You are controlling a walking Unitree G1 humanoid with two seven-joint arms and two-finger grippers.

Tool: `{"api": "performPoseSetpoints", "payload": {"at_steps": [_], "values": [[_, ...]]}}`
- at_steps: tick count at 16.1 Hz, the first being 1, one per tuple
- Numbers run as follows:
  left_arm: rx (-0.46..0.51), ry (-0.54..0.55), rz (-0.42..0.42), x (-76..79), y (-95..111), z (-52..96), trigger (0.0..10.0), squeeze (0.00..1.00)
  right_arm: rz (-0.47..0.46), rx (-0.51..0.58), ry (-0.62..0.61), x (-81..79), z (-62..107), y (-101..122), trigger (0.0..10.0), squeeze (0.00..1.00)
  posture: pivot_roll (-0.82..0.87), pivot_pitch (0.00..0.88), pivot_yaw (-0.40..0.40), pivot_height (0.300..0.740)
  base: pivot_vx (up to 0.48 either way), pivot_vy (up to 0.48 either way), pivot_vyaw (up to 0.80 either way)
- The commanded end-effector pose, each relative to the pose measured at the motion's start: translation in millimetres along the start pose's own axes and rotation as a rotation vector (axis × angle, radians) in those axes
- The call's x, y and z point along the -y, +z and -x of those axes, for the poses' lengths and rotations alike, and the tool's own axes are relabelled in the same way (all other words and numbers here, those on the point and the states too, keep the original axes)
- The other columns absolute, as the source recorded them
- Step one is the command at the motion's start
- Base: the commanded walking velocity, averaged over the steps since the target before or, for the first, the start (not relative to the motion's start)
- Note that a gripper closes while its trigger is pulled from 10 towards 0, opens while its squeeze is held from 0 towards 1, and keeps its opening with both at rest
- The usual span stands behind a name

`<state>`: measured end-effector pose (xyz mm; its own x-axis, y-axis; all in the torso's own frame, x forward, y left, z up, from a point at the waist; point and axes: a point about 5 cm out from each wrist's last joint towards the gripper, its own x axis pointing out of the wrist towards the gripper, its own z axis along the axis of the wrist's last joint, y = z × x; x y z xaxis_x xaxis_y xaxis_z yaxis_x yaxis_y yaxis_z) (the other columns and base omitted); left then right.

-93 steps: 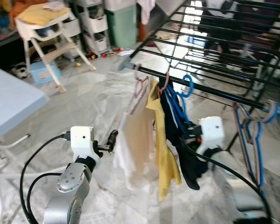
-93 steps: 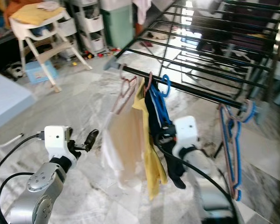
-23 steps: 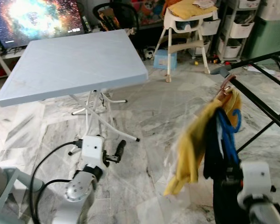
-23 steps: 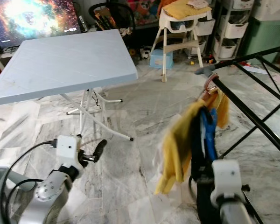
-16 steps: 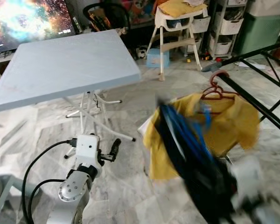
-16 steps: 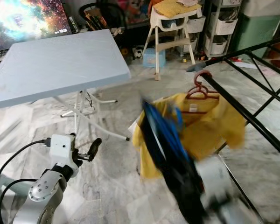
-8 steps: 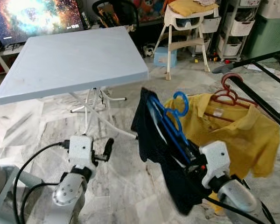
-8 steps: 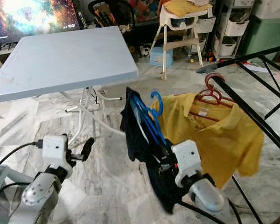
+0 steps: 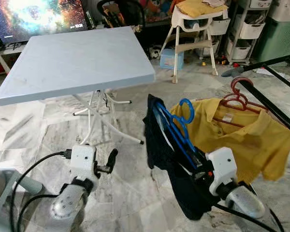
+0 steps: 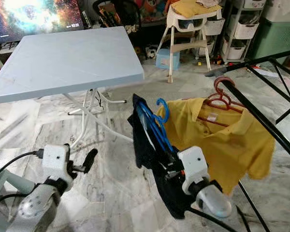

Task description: Hang hanger

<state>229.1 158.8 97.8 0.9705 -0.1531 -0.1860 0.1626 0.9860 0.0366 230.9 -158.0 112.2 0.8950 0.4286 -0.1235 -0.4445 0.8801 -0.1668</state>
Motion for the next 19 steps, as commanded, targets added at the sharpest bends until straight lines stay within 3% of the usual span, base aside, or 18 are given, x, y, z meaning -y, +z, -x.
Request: {"api": "performPoseSetpoints", "payload": {"at_steps": [1, 3, 4, 6, 9, 10, 12, 15, 19], "values": [[-0.016, 0.001, -0.008, -4.8, -1, 3.4, 10.0, 0.00, 0.030, 0.050, 0.041, -1.1, -2.4, 9, 10.0, 0.00, -0.04, 0.054, 0.037, 0.740, 0.000, 0.000, 0.00], [-0.057, -0.042, 0.004, -8.1, -5, 5.9, 10.0, 0.00, 0.086, 0.015, 0.175, 2.1, 0.7, 7, 10.0, 0.00, -0.04, 0.064, 0.036, 0.740, 0.000, 0.000, 0.00], [-0.095, -0.159, 0.030, -1.5, -8, 7.7, 10.0, 0.00, 0.104, -0.006, 0.263, 7.9, 1.3, 9, 10.0, 0.00, -0.04, 0.068, 0.035, 0.740, 0.000, 0.000, 0.00], [-0.098, -0.233, 0.061, 1.6, -3, 6.1, 10.0, 0.00, 0.115, -0.003, 0.332, 12.7, -0.1, 16, 10.0, 0.00, -0.04, 0.075, 0.030, 0.740, 0.000, 0.000, 0.00], [-0.085, -0.305, 0.085, 7.2, 6, -0.6, 10.0, 0.00, 0.151, 0.025, 0.511, 2.3, 5.3, 25, 10.0, 0.00, -0.04, 0.081, 0.026, 0.740, 0.000, 0.000, 0.00], [-0.057, -0.289, 0.050, 6.2, 9, -5.0, 10.0, 0.00, 0.147, 0.021, 0.576, -0.5, 7.3, 27, 10.0, 0.00, -0.04, 0.084, 0.025, 0.740, 0.000, 0.000, 0.00], [-0.032, -0.297, 0.006, 8.4, 13, -7.0, 10.0, 0.00, 0.187, -0.015, 0.609, 2.1, 8.4, 22, 10.0, 0.00, -0.04, 0.087, 0.024, 0.740, 0.000, 0.000, 0.00], [-0.049, -0.324, 0.013, 17.5, 10, -5.4, 10.0, 0.00, 0.175, -0.024, 0.641, 5.9, 7.9, 20, 10.0, 0.00, -0.04, 0.088, 0.027, 0.740, 0.000, 0.000, 0.00], [-0.051, -0.331, 0.052, 26.2, 7, -3.4, 10.0, 0.00, 0.160, 0.024, 0.595, 6.0, -1.8, 26, 10.0, 0.00, -0.04, 0.090, 0.028, 0.740, 0.000, 0.000, 0.00]]}}
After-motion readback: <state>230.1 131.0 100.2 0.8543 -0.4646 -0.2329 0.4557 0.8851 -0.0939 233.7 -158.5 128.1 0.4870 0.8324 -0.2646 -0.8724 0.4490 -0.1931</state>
